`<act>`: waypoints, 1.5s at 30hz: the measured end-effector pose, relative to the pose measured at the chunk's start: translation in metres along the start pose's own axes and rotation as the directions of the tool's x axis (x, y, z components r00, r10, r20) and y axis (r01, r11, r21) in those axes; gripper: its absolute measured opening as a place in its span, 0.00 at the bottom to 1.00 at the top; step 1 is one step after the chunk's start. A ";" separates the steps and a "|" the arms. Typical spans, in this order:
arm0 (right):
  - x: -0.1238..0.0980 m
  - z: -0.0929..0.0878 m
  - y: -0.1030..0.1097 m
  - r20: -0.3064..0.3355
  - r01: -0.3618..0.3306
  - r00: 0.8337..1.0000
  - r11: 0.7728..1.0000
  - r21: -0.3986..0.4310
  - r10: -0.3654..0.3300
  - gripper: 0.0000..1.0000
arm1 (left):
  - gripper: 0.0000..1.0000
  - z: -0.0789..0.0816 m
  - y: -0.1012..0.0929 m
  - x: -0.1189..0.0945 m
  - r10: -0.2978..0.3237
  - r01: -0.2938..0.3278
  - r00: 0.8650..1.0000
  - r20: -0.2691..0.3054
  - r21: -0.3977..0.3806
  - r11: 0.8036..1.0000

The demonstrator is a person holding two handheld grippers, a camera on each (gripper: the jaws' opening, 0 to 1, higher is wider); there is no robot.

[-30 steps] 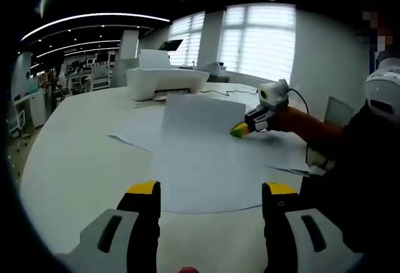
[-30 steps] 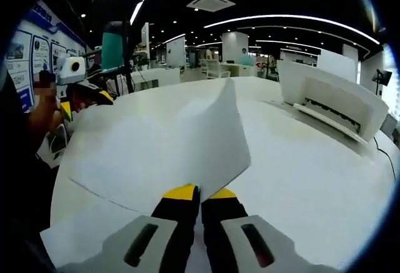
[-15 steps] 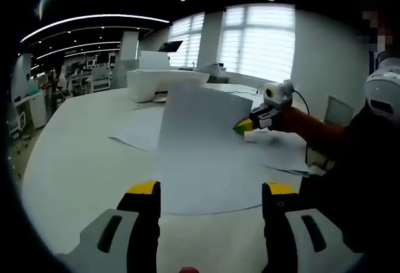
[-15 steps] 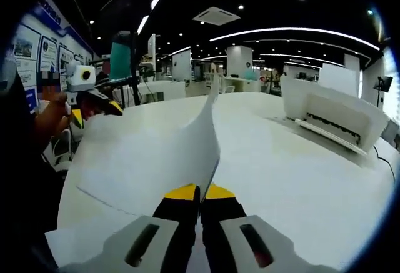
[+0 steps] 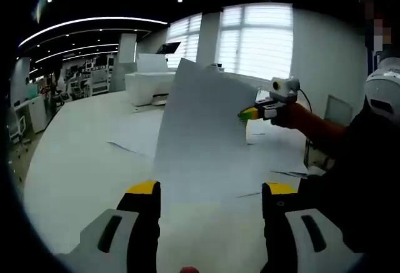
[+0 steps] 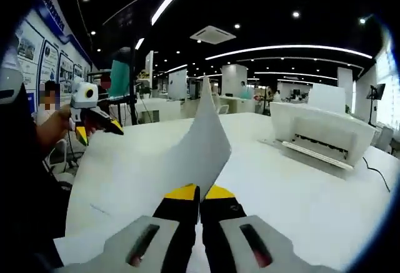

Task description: Organize the stack of printing papers by aligning and flattening the scattered papers on the table

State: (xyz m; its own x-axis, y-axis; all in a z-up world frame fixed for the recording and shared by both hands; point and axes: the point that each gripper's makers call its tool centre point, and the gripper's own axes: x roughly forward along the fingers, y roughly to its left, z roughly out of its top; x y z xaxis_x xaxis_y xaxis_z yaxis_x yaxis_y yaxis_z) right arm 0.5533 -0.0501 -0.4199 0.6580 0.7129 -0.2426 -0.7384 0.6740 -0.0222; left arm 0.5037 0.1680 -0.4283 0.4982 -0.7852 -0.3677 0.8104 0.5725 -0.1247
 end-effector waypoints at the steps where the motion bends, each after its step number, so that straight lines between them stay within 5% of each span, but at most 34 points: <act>1: -0.001 0.002 -0.003 0.007 0.001 1.000 1.000 -0.001 -0.001 0.00 | 0.70 0.000 0.000 0.000 0.001 -0.001 1.000 0.000 0.001 1.000; 20: -0.028 0.037 -0.020 0.109 0.074 0.992 0.992 -0.103 -0.062 0.00 | 0.70 0.007 -0.007 -0.001 0.006 -0.006 1.000 0.000 0.020 1.000; 45: -0.060 0.089 -0.014 0.179 0.183 0.975 0.940 -0.288 -0.135 0.00 | 0.70 0.013 -0.007 -0.005 0.016 -0.017 1.000 0.016 0.032 0.999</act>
State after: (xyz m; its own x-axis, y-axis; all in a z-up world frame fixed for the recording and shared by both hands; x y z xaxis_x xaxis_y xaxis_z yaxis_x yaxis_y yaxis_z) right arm 0.5377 -0.0848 -0.3188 0.7670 0.6388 -0.0599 -0.6166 0.7080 -0.3442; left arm 0.4991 0.1647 -0.4138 0.5161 -0.7794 -0.3553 0.8113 0.5778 -0.0890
